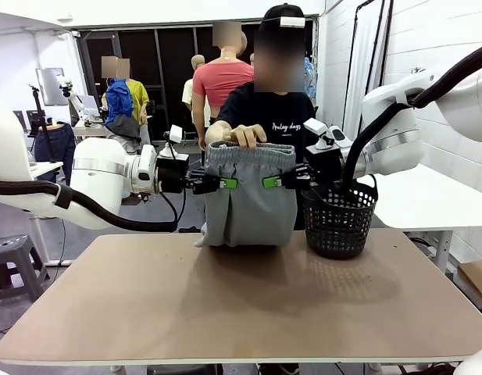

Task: Fold the training pants.
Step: Release the ends of the Training pants and then grab the overlapped ends.

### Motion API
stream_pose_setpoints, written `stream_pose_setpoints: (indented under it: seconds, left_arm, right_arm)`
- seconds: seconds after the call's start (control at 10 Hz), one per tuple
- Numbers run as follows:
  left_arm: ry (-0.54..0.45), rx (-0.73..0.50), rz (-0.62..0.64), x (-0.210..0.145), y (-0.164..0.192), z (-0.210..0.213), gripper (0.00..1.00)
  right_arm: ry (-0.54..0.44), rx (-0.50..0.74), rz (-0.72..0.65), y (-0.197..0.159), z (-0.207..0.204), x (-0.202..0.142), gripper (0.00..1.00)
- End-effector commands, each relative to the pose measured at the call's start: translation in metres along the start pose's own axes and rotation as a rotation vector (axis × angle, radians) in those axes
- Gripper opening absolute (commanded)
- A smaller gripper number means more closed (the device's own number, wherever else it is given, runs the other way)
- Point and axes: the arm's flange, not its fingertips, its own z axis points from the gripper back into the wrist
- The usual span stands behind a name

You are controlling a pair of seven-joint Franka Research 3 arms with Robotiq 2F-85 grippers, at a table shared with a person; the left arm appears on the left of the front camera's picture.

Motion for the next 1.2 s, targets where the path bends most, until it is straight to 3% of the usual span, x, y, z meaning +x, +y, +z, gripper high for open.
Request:
stream_pose_setpoints:
  seconds: [0.0, 1.1]
  left_arm:
    - [-0.016, 0.010, 0.002, 0.0039, -0.0004, -0.0012, 0.00]
    - [-0.016, 0.010, 0.002, 0.0039, -0.0004, -0.0012, 0.00]
  right_arm:
    - [-0.032, 0.001, 0.009, 0.0018, 0.0003, -0.0014, 0.00]
    - [-0.032, 0.001, 0.009, 0.0018, 0.0003, -0.0014, 0.00]
